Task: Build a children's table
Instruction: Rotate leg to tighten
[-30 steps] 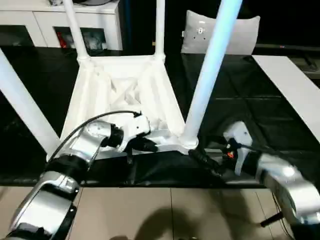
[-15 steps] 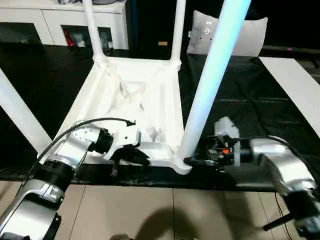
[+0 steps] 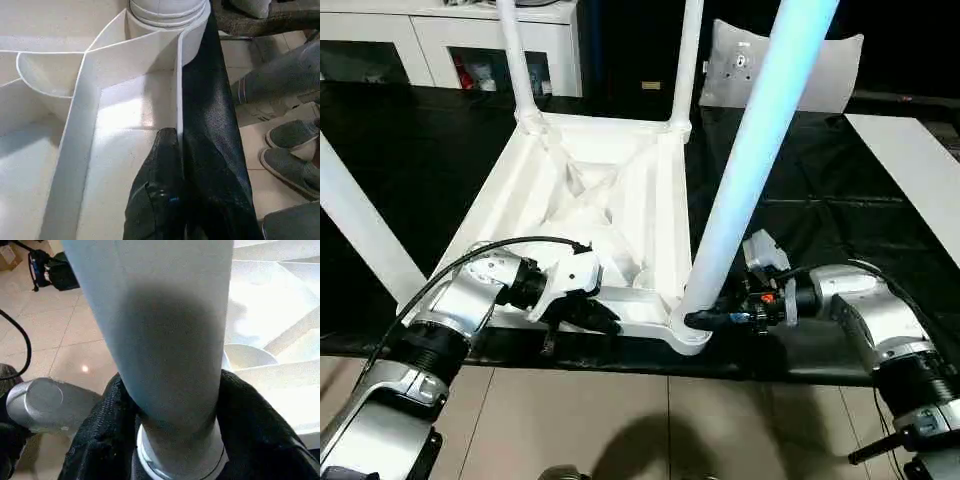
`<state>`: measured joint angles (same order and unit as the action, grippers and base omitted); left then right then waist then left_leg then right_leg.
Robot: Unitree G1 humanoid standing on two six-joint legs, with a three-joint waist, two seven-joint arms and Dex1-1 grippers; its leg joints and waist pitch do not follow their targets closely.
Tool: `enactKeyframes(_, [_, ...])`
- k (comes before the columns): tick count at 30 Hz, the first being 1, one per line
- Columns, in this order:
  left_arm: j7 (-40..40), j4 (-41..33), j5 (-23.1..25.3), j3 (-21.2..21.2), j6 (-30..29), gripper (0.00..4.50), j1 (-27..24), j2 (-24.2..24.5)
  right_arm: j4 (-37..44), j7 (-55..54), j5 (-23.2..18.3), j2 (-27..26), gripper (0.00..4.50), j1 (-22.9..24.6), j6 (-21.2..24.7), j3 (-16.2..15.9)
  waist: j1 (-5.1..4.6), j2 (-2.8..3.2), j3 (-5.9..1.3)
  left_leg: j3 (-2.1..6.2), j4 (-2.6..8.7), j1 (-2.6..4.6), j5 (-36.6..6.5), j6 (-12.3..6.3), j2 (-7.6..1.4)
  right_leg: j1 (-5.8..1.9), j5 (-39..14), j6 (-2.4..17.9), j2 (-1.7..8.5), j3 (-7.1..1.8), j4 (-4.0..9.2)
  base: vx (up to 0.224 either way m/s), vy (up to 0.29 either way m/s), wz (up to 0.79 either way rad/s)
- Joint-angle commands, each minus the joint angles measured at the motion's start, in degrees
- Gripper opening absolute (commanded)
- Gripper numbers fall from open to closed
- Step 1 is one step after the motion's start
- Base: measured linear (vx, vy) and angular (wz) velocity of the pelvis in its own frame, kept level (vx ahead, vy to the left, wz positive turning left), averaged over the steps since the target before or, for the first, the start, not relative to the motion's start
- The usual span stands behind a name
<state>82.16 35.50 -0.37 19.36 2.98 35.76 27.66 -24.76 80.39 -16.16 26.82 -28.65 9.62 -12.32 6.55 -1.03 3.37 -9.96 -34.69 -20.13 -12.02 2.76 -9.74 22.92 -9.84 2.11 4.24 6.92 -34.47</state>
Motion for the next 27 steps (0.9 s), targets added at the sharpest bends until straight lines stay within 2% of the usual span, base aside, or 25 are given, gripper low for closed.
enactKeyframes(1, [-3.44,-0.91,-0.48,-1.79,-2.36,0.0,0.22,-0.54,2.6,1.88,-2.37,-0.49,1.95,1.49,2.35,-0.31,-0.1,-0.4,-4.25,1.03,3.8,0.1,-4.6,-3.9,-4.31,-3.57,-12.21,11.76,5.73,-4.25,3.53,0.0,0.0,0.0])
enactKeyframes(2, [-3.44,-0.91,-0.48,-1.79,-2.36,0.0,0.22,-0.54,2.6,1.88,-2.37,-0.49,1.95,1.49,2.35,-0.31,-0.1,-0.4,-4.24,1.02,3.81,0.12,-4.5,-3.87,-4.35,-3.59,-12.09,11.75,5.69,-4.27,3.47,0.0,0.0,0.0])
enactKeyframes(3, [-6.05,-0.8,-0.33,-2.57,-4.55,0.0,0.47,-1.16,4.23,0.14,-3.38,-1.13,1.95,2.45,5.15,0.25,0.0,-0.33,-4.23,1.0,3.78,0.22,-4.63,-3.84,-4.42,-3.46,-12.39,11.73,5.75,-4.29,3.53,0.0,0.0,0.0])
enactKeyframes(6, [-8.98,-2.95,-1.63,-4.04,-8.56,0.0,0.08,-2.71,7.44,-5.51,-2.99,-3.05,1.94,3.88,8.68,0.45,0.19,-0.34,-4.17,1.02,3.87,0.28,-4.53,-3.61,-4.43,-3.39,-12.76,11.41,5.72,-4.27,3.66,0.0,0.0,0.0])
enactKeyframes(7, [-13.23,-6.26,-2.45,-5.34,-13.49,0.0,-0.54,-4.86,8.96,-16.04,0.34,-6.88,1.94,4.45,10.01,0.95,-0.19,-0.01,-3.93,1.2,4.15,0.27,-5.98,-2.13,-4.62,-3.4,-15.01,10.86,5.94,-4.37,3.89,0.0,0.0,0.0])
enactKeyframes(8, [-13.23,-6.26,-2.45,-5.34,-13.49,0.0,-0.54,-4.86,8.96,-16.04,0.34,-6.88,1.94,4.45,10.01,0.95,-0.41,0.02,-3.89,1.32,4.21,0.22,-6.43,-1.37,-4.59,-3.36,-15.84,10.61,5.97,-4.31,3.91,0.0,0.0,0.0])
enactKeyframes(9, [-14.98,-7.29,-2.35,-5.62,-14.92,0.0,-0.7,-5.73,8.73,-20.37,1.38,-8.61,1.94,4.17,11.27,1.53,-0.62,-0.11,-3.79,1.31,4.24,0.23,-7.32,-1.03,-4.19,-3.3,-18.34,9.95,5.91,-4.11,4.43,0.0,0.0,0.0])
enactKeyframes(10, [-15.92,-7.89,-2.2,-5.76,-15.71,0.0,-0.81,-6.23,8.58,-22.69,1.96,-9.62,1.93,3.96,12.25,1.96,-1.19,-0.29,-3.75,1.48,4.29,0.09,-8.42,0.1,-3.88,-3.59,-22.5,8.44,5.93,-3.95,4.79,0.0,0.0,0.0])
enactKeyframes(11, [-18.62,-8.49,-1.32,-5.77,-16.89,0.0,-0.74,-7.73,7.82,-28.55,2.91,-12.26,1.93,3.07,14.4,3.32,-1.78,-0.33,-3.63,1.5,4.2,-0.19,-9.1,0.23,-3.46,-3.72,-26.27,6.64,5.86,-3.67,5.38,0.0,0.0,0.0])
enactKeyframes(12, [-20.46,-8.76,-0.75,-5.87,-17.72,0.0,-0.62,-8.73,7.48,-32.37,3.66,-13.91,1.93,2.55,15.65,4.15,-2.28,-0.23,-3.55,1.52,4.22,-0.1,-9.23,0.41,-3.48,-3.47,-28.09,5.6,5.78,-3.72,5.78,0.0,0.0,0.0])
enactKeyframes(14, [-24.65,-8.97,0.55,-6.09,-19.3,0.0,-0.15,-10.87,6.17,-40.18,5.39,-17.29,1.93,1.2,17.22,5.62,-2.77,-0.32,-3.64,1.45,3.98,0.16,-9.33,0.46,-3.23,-3.22,-28.96,5.07,5.64,-3.58,6.07,0.0,0.0,0.0])
enactKeyframes(15, [-25.44,-9.07,0.79,-6.14,-19.69,0.0,-0.07,-11.31,5.93,-41.57,5.74,-17.91,1.93,0.94,17.41,5.83,-3.32,-0.26,-3.6,1.49,4.05,-0.06,-9.1,0.37,-3.15,-3.26,-29.05,4.84,5.51,-3.51,6.08,0.0,0.0,0.0])
enactKeyframes(16, [-27.32,-9.78,1.19,-6.29,-21.04,0.0,-0.02,-12.61,5.14,-45.66,6.74,-19.66,1.93,0.22,17.36,6.3,-3.36,-0.26,-3.71,1.39,3.84,0.14,-9.02,-0.01,-2.95,-3.18,-29.44,4.21,5.48,-3.44,6.41,0.0,0.0,0.0])
enactKeyframes(18, [-30.29,-11.19,2.03,-6.5,-22.95,0.0,-0.09,-14.08,4.58,-49.53,7.29,-21.69,1.93,-0.31,18.37,7.06,-3.51,-0.17,-3.72,1.38,4.0,0.06,-8.33,-0.69,-3.1,-3.11,-27.75,4.51,5.37,-3.6,6.21,0.0,0.0,0.0])
enactKeyframes(19, [-32.11,-12.18,2.27,-6.47,-24.24,0.0,0.01,-15.11,4.22,-50.59,7.91,-22.32,1.93,-0.54,17.58,6.87,-3.64,-0.07,-3.91,1.49,4.05,0.04,-7.68,-0.83,-3.39,-3.12,-24.48,5.55,5.27,-3.63,5.67,0.0,0.0,0.0])
enactKeyframes(20, [-32.11,-12.18,2.27,-6.47,-24.24,0.0,0.01,-15.11,4.22,-50.59,7.91,-22.32,2.47,-0.54,17.58,6.87,-3.64,-0.07,-3.91,1.49,4.05,0.04,-7.68,-0.83,-3.39,-3.12,-24.48,5.55,5.27,-3.63,5.67,0.0,0.0,0.0])
enactKeyframes(21, [-33.21,-12.66,2.29,-6.44,-24.74,0.0,0.04,-15.45,4.35,-50.6,8.23,-22.36,2.47,-0.41,16.41,6.74,-3.66,-0.07,-3.95,1.47,4.04,-0.01,-7.32,-1.21,-3.48,-3.21,-22.08,6.39,5.25,-3.76,5.44,0.0,0.0,0.0])
enactKeyframes(22, [-34.38,-13.06,2.19,-6.47,-25.08,0.0,0.04,-15.76,5.3,-50.72,7.83,-22.52,2.61,0.37,15.24,7.75,-3.53,-0.08,-4.23,1.4,3.96,-0.21,-5.51,-1.88,-3.66,-3.48,-16.6,8.1,5.36,-4.04,4.62,0.0,0.0,0.0])
enactKeyframes(24, [-34.84,-13.2,2.27,-6.64,-25.39,0.0,0.01,-16.01,5.93,-51.09,7.68,-22.77,2.71,0.71,15.5,8.54,-3.51,-0.06,-4.41,1.34,3.85,-0.34,-3.84,-2.54,-3.63,-3.6,-12.76,9.26,5.31,-4.15,4.13,0.0,0.0,0.0])
enactKeyframes(25, [-34.88,-13.23,2.28,-6.78,-25.25,0.0,-0.06,-15.96,6.45,-51.04,7.56,-22.42,2.83,1.07,15.23,8.91,-3.43,0.04,-4.41,1.28,3.78,-0.44,-2.35,-3.5,-3.6,-3.69,-9.28,10.6,5.26,-4.15,3.72,0.0,0.0,0.0])
enactKeyframes(27, [-33.42,-13.13,2.42,-6.38,-23.95,0.0,-0.52,-14.78,7.86,-49.42,6.69,-20.83,3.02,2.29,14.05,9.74,-3.36,0.12,-4.38,1.21,3.76,-0.34,-2.71,-3.8,-3.61,-3.63,-8.98,10.91,5.26,-4.13,3.85,0.0,0.0,0.0])
